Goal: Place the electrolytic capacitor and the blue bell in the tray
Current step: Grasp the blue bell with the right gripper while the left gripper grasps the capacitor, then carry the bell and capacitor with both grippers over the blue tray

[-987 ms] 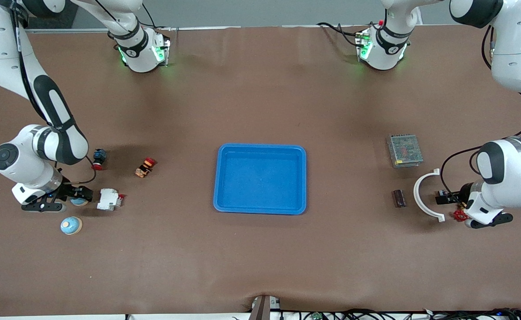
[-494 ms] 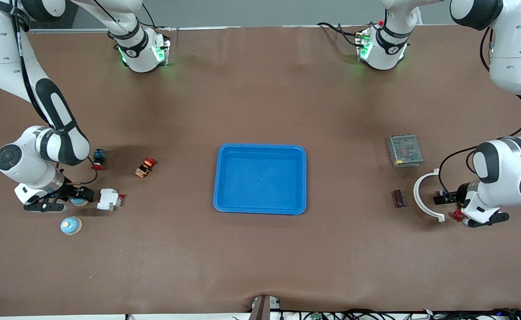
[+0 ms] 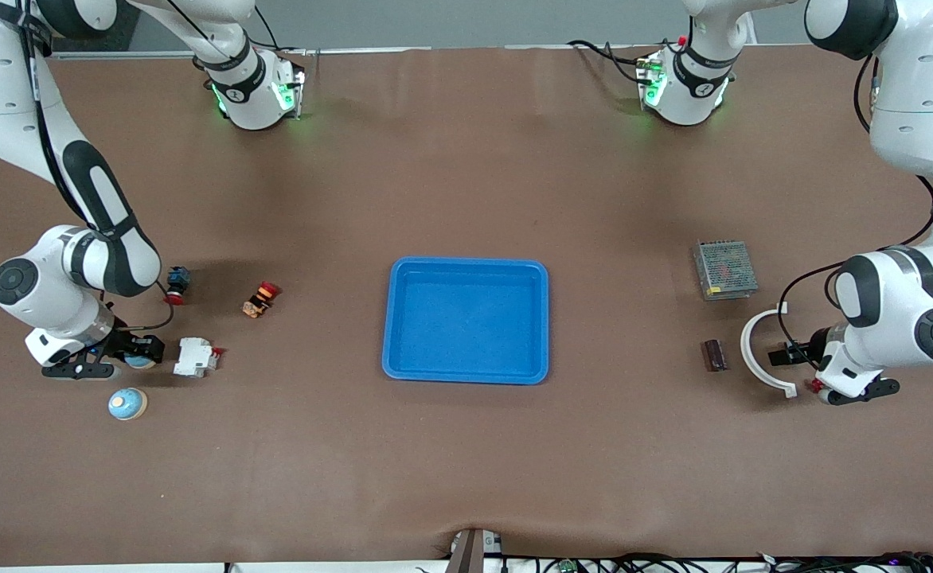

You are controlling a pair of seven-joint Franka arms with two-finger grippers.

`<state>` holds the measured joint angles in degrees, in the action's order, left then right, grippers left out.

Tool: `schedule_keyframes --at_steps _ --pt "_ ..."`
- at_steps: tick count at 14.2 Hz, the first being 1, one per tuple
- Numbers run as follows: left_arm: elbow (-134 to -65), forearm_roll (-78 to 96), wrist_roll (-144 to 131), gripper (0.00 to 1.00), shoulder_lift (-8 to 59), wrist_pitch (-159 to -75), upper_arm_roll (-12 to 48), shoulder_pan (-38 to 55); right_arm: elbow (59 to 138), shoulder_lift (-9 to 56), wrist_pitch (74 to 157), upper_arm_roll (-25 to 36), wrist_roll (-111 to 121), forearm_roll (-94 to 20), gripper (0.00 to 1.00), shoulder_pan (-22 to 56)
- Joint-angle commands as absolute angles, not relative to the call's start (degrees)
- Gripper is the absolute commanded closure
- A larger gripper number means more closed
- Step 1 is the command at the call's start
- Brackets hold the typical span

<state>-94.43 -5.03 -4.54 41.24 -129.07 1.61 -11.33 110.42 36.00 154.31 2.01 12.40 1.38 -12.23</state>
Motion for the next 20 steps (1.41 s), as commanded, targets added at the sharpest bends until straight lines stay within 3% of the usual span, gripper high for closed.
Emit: schedule_keyframes --at_steps 1,2,3,5,8,11,15,20 --pt "-95.01 -5.62 -5.19 0.0 41.4 -130.52 1.76 -11.43 110.39 36.21 154.34 1.14 13.8 1.58 1.0 -13.8" --pt "-95.01 -5.62 -5.19 0.0 41.4 -130.52 1.76 -11.43 110.3 36.21 154.25 1.14 13.89 1.5 1.0 -13.8" --pt "-95.01 -5.62 -5.19 0.07 41.4 -130.52 1.76 -11.43 110.3 35.95 153.9 1.06 13.89 1.49 1.0 -13.71" --pt "-94.92 -5.62 -5.19 0.33 41.48 -130.52 1.76 -11.43 108.73 34.99 148.39 0.88 13.89 1.49 1.0 -13.54" --pt "-94.75 -5.62 -5.19 0.6 41.57 -130.52 1.76 -11.34 102.68 32.35 136.27 0.27 13.71 1.32 1.0 -12.83" --pt "-94.83 -5.62 -5.19 0.93 41.48 -130.52 1.76 -11.43 93.46 31.73 124.32 -1.75 12.49 1.23 1.0 -12.66" --pt "-94.57 -5.62 -5.1 0.97 40.96 -129.91 1.84 -11.43 86.67 30.85 114.97 -5.0 0.65 1.32 1.0 -9.42" --pt "-91.51 -5.36 -8.07 0.99 37.97 -124.48 2.37 -10.38 87.36 28.13 114.17 -5.1 -21.4 1.23 1.0 0.41"
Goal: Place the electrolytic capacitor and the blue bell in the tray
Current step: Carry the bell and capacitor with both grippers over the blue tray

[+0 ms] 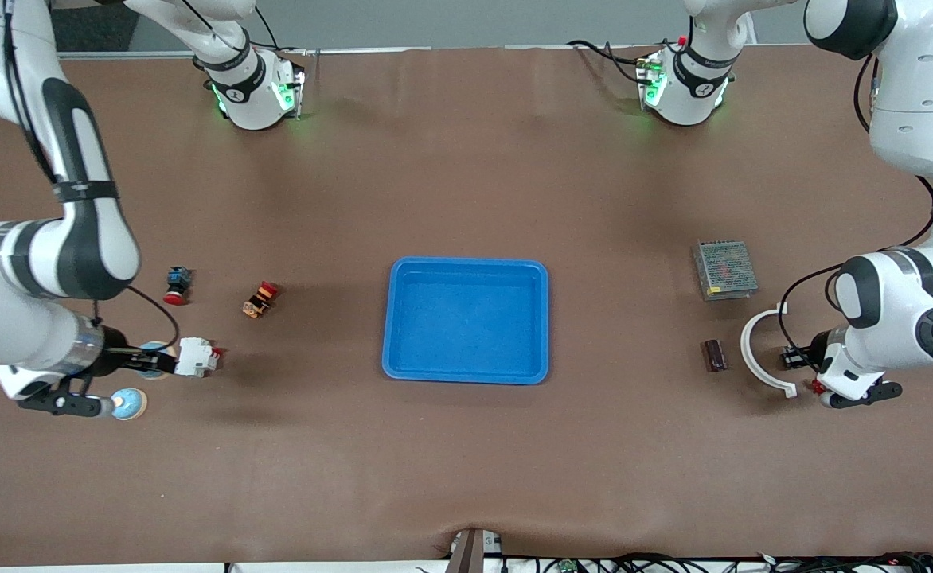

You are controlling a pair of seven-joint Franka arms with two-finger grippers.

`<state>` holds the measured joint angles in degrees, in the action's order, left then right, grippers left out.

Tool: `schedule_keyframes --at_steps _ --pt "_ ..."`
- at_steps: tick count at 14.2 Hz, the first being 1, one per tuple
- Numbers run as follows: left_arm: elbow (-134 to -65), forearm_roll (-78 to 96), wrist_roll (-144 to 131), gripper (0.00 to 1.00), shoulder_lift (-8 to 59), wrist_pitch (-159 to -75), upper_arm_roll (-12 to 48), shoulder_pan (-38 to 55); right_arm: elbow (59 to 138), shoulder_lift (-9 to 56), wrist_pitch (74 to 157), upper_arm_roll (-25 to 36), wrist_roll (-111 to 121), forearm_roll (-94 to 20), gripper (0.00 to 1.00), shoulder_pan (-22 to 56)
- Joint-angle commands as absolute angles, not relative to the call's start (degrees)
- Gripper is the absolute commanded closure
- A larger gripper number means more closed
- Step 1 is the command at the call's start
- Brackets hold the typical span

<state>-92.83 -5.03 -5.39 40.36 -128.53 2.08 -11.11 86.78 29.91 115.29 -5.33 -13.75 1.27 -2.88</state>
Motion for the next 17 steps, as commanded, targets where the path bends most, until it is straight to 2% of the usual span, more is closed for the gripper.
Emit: schedule_keyframes --at_steps 1,5,11,17 --pt "-89.23 -5.36 -9.83 0.99 37.53 -121.49 2.46 -9.33 87.54 27.6 114.08 -5.01 -25.62 1.32 1.0 2.79" --pt "-82.19 -5.45 -20.54 0.99 37.62 -112.33 2.37 -3.7 87.89 26.98 114.61 -5.01 -41.45 1.32 1.0 10.7" --pt "-80.77 -4.05 -38.12 0.99 37.62 -111.71 2.46 4.21 87.63 29.17 119.61 -4.92 -61.5 2.37 1.0 20.73" --pt "-79.98 -1.06 -52.62 0.99 37.71 -111.45 2.46 12.21 83.59 37.69 121.82 -4.39 -74.6 6.49 1.0 26.8"
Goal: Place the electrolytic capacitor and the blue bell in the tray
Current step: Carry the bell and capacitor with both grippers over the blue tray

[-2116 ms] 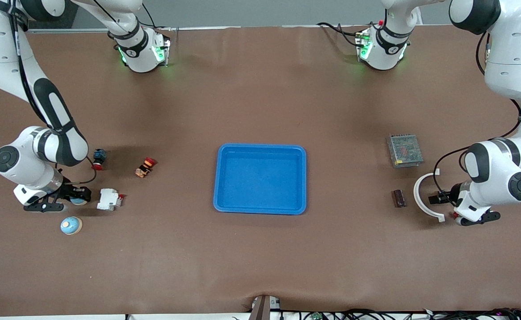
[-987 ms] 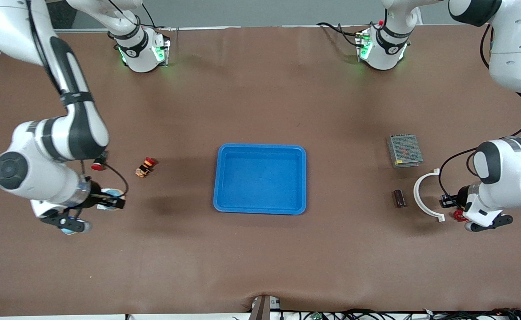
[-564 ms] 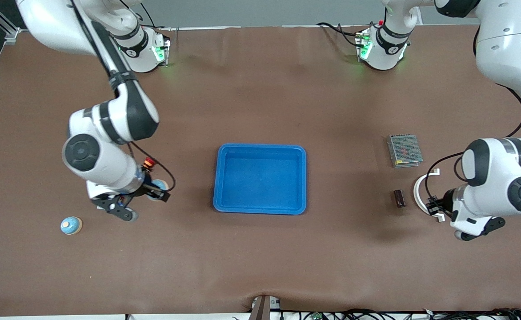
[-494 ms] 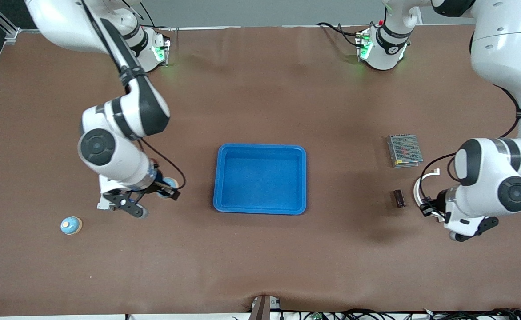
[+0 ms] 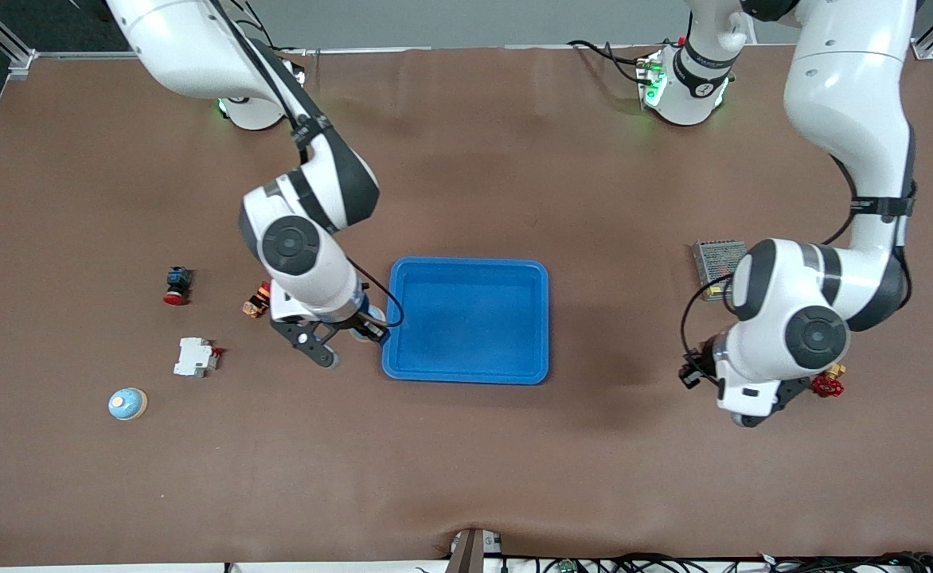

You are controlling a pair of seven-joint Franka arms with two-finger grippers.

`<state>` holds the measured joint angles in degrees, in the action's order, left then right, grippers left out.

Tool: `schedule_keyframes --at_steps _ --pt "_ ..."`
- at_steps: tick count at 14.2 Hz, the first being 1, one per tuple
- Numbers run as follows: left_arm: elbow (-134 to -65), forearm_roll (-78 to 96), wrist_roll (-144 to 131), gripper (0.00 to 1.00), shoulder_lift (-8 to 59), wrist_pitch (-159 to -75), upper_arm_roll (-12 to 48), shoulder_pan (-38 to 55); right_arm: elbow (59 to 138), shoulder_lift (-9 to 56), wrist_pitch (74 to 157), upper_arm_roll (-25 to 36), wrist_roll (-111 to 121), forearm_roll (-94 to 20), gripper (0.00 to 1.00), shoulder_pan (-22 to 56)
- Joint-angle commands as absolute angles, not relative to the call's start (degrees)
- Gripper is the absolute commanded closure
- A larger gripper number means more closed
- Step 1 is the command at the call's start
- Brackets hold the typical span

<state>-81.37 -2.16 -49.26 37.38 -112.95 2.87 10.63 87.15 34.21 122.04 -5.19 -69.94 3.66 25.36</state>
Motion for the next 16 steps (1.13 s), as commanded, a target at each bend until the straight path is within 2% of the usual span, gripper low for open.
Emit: schedule_keyframes --at_steps 1,11,16 --pt "-79.98 -0.45 -55.0 0.99 37.71 -111.45 2.46 13.87 82.71 39.18 121.82 -4.39 -76.62 7.46 1.0 27.33" --pt "-80.24 -0.53 -74.43 0.99 38.93 -111.8 2.37 27.59 72.61 50.18 123.05 -4.22 -85.69 10.63 1.0 31.02" --pt "-81.21 -0.61 -82.42 0.99 39.81 -115.91 2.37 32.51 71.9 52.03 123.57 -3.43 -86.92 10.72 1.0 32.34"
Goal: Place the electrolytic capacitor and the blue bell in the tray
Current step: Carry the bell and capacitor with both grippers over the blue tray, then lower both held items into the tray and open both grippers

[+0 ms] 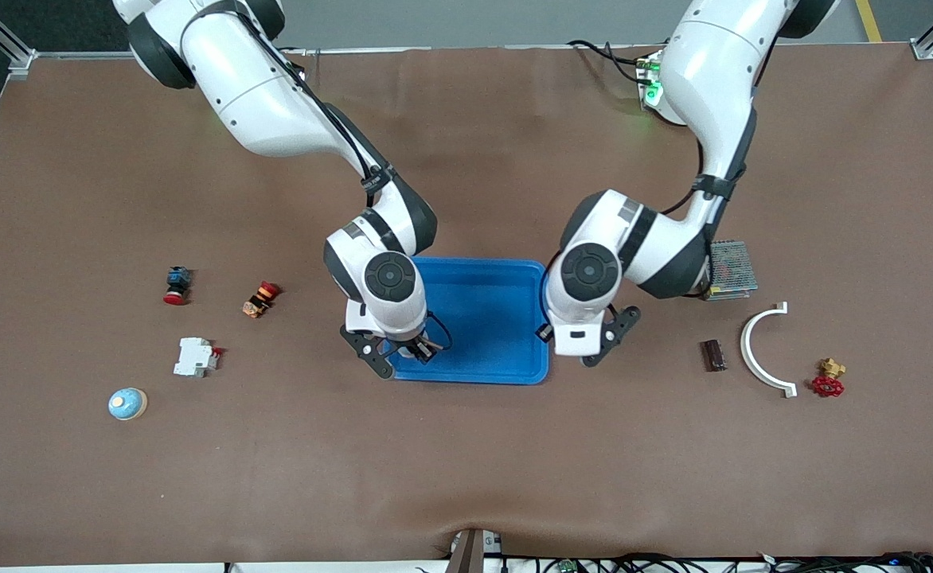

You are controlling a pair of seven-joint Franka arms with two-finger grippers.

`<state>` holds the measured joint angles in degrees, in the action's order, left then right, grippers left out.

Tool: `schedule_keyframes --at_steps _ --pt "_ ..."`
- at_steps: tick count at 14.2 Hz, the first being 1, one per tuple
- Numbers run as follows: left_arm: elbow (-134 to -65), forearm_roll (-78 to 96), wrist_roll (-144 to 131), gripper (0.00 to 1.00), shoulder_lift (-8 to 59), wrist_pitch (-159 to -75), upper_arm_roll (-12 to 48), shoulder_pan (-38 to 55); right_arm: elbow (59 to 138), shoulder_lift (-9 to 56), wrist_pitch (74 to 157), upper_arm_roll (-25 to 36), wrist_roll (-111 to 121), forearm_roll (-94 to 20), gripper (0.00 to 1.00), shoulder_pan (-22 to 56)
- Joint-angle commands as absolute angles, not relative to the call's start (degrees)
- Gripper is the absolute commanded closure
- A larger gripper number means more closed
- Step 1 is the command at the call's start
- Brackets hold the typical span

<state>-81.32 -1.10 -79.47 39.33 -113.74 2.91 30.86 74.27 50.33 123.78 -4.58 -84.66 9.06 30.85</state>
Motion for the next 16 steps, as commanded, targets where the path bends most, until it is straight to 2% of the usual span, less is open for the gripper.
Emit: schedule_keyframes --at_steps 1,8,16 --pt "-82.26 -0.88 -84.18 0.99 39.9 -117.41 2.37 33.82 71.46 52.64 123.84 -2.82 -87.36 10.81 1.0 33.21" --pt "-87.7 -1.32 -88.68 1.0 40.7 -124.62 2.29 38.14 70.93 54.23 124.01 -1.41 -87.89 10.72 1.0 34.8" --pt "-91.67 -2.29 -88.68 1.0 40.52 -126.03 2.2 38.41 71.02 55.11 126.39 -1.41 -89.03 10.81 1.0 34.8"
